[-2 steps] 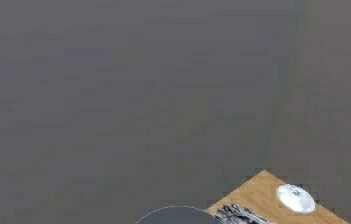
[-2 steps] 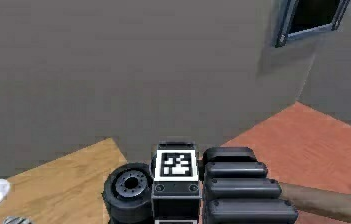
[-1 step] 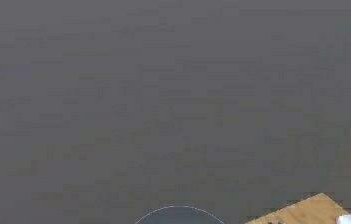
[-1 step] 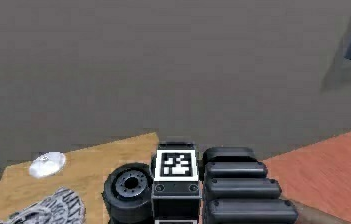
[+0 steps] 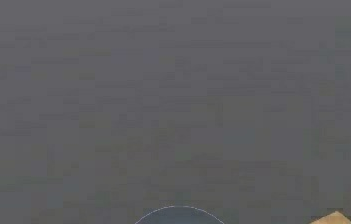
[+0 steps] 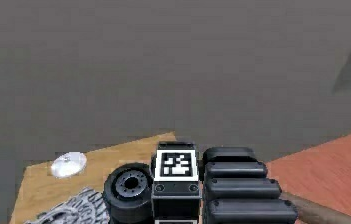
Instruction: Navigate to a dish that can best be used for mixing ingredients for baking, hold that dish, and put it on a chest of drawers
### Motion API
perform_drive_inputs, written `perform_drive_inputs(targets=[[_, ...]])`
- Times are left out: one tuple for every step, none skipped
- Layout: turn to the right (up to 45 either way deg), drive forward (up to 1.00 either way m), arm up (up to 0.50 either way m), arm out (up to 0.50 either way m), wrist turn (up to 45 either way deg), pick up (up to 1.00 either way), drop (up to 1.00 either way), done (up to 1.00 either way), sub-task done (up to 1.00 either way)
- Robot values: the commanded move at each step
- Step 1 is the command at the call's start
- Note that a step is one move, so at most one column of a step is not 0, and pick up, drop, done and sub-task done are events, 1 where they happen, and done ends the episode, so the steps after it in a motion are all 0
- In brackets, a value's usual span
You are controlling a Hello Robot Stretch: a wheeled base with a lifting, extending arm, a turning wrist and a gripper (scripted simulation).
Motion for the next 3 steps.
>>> perform_drive_inputs(targets=[[45.0, 0.00, 0.00, 0.00, 0.0, 0.00, 0.00, 0.00, 0.00], [45.0, 0.00, 0.00, 0.00, 0.0, 0.00, 0.00, 0.00, 0.00], [45.0, 0.00, 0.00, 0.00, 0.0, 0.00, 0.00, 0.00, 0.00]])
